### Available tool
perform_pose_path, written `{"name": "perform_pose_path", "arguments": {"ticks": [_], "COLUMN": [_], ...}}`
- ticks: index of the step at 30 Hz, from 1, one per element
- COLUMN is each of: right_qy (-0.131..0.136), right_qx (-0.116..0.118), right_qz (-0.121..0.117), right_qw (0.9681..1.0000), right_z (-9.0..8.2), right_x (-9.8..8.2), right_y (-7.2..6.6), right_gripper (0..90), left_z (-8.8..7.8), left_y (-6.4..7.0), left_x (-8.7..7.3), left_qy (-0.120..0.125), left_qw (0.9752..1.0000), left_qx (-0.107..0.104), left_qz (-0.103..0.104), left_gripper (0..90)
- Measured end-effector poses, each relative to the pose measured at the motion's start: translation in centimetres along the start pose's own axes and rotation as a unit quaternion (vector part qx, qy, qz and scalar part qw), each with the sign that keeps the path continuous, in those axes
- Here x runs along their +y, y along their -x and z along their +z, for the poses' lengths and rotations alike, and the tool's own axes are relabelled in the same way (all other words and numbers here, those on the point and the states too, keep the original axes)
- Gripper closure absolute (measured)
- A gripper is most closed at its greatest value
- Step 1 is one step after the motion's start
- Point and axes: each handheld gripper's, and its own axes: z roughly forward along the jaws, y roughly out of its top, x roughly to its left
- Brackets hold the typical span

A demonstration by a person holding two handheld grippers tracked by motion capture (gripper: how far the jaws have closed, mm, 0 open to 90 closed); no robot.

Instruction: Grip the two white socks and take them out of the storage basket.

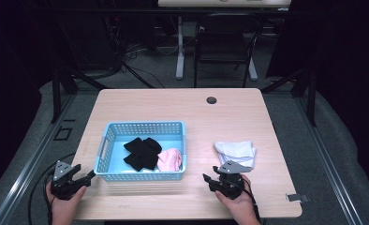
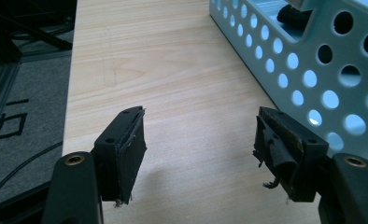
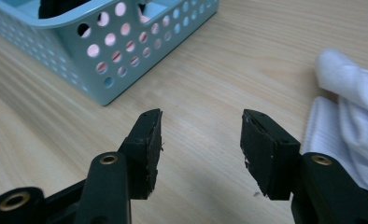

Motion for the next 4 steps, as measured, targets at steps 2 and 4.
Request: {"name": "perform_pose_path", "arguments": {"ticks": [2,4], "right_qy": [0.005,0.014], "right_qx": [-0.003,-0.013], "right_qz": [0.009,0.012], "right_qw": [0.9999,0.9997], "right_z": [-0.25,-0.60], "right_x": [0.02,0.19], "right_y": [0.37,0.83], "right_gripper": [47.5,45.9], "left_z": [0.05,0.06], "left_y": [-0.02,-0.13], "left_x": [0.01,-0.01], "left_qy": [0.000,0.000], "left_qw": [1.0000,1.0000], "left_qx": [0.002,0.003], "left_qz": [0.000,-0.002], "left_gripper": [33.2,32.9]}}
